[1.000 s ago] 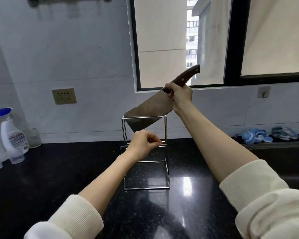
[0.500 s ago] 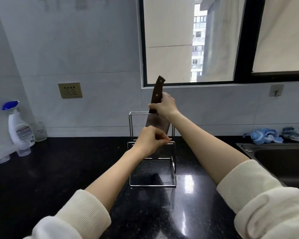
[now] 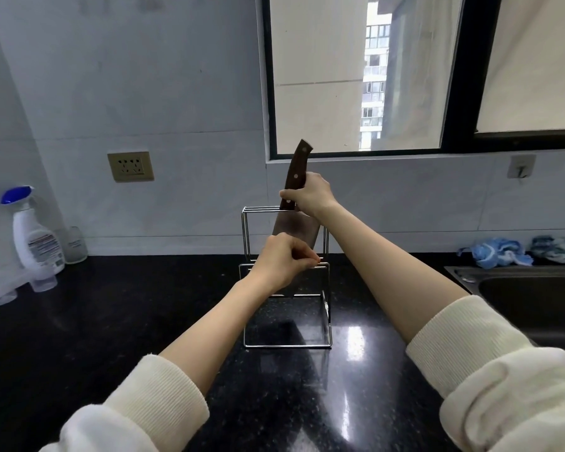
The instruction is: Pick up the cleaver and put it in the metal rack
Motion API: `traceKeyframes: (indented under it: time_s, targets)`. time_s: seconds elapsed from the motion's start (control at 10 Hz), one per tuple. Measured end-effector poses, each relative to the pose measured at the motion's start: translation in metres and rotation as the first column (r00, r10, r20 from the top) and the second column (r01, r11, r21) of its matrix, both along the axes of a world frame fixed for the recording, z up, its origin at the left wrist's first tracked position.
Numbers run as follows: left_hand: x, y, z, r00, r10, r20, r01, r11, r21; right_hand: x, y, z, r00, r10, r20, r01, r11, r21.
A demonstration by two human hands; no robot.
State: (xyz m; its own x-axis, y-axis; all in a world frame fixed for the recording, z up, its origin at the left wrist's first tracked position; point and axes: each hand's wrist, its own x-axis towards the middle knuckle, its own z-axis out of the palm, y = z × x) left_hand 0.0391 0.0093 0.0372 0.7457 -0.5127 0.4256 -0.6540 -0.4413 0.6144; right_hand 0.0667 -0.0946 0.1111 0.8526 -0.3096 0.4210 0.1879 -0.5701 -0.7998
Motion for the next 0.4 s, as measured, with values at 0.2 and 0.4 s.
traceKeyframes:
  time_s: [0.2,0.4]
  targets:
    - [0.000,0.001,-0.001,1.000,-0.007,0.016,0.007,1.000,-0.017,-0.005,-0.002,0.000,0.999,0.032,-0.015,-0.032,0.998,0.051]
    - [-0.002,0.006,0.006,0.999,-0.038,-0.017,0.035,0.987,-0.156,-0.014,-0.016,-0.003,0.999,-0.020,0.041,0.012,0.986,0.169]
